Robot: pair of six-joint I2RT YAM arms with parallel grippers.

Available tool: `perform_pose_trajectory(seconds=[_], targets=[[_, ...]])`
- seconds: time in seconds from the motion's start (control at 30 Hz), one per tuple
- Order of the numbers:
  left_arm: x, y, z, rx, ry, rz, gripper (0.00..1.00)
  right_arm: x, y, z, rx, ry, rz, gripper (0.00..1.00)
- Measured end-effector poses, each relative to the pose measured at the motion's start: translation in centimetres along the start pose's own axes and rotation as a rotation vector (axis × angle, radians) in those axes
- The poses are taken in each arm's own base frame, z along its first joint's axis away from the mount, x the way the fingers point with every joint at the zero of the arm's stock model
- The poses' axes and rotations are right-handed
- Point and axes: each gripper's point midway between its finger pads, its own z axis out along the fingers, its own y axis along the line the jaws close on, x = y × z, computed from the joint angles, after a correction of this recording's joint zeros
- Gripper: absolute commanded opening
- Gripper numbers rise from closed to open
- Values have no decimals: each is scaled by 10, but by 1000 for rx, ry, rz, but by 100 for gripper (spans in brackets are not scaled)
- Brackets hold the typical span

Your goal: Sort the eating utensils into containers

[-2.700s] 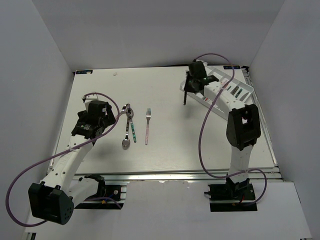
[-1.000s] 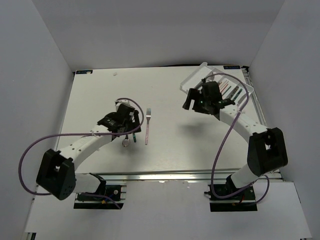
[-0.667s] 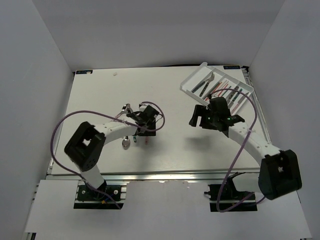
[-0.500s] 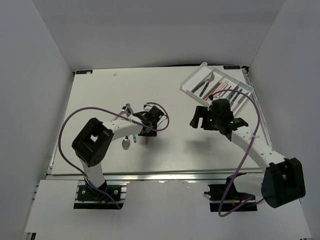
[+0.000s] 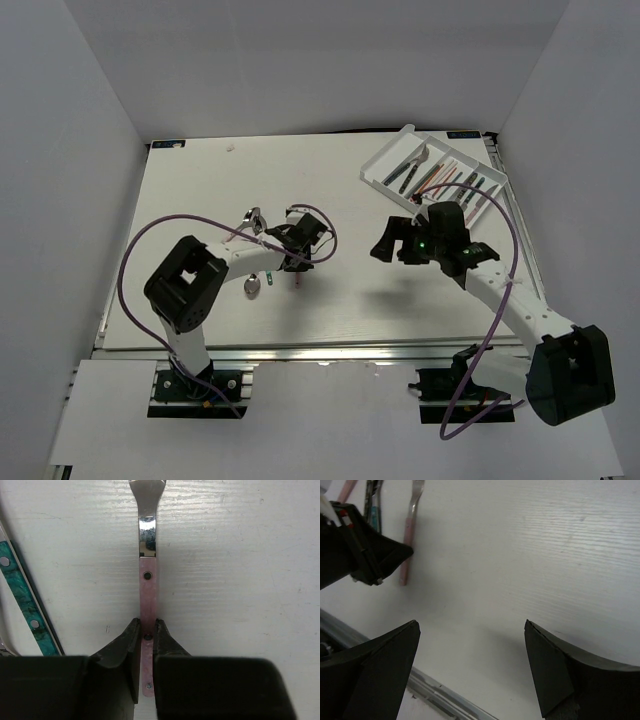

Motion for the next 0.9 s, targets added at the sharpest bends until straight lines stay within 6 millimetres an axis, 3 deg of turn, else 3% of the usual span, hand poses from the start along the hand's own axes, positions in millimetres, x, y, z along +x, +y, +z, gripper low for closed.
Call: perform_pose_trajectory(seconds=[0.23,0.37,0.5,0.6,0.9], targets=[[10,-6,-12,119,-2,-40,0,18,28,11,-215,8,77,89],[15,-20,-47,311,-17,-84,0,29,42,18,-340,9,154,89],[-10,-62,-93,602,-84,-129,0,24,61,18,-444,-7,175,88],[-18,-89,-121,800,-101,-151,0,15,75,15,-513,-33,172,86],[-8,-119,-172,1153,-50,-195,0,2,108,1,-662,-84,121,72]])
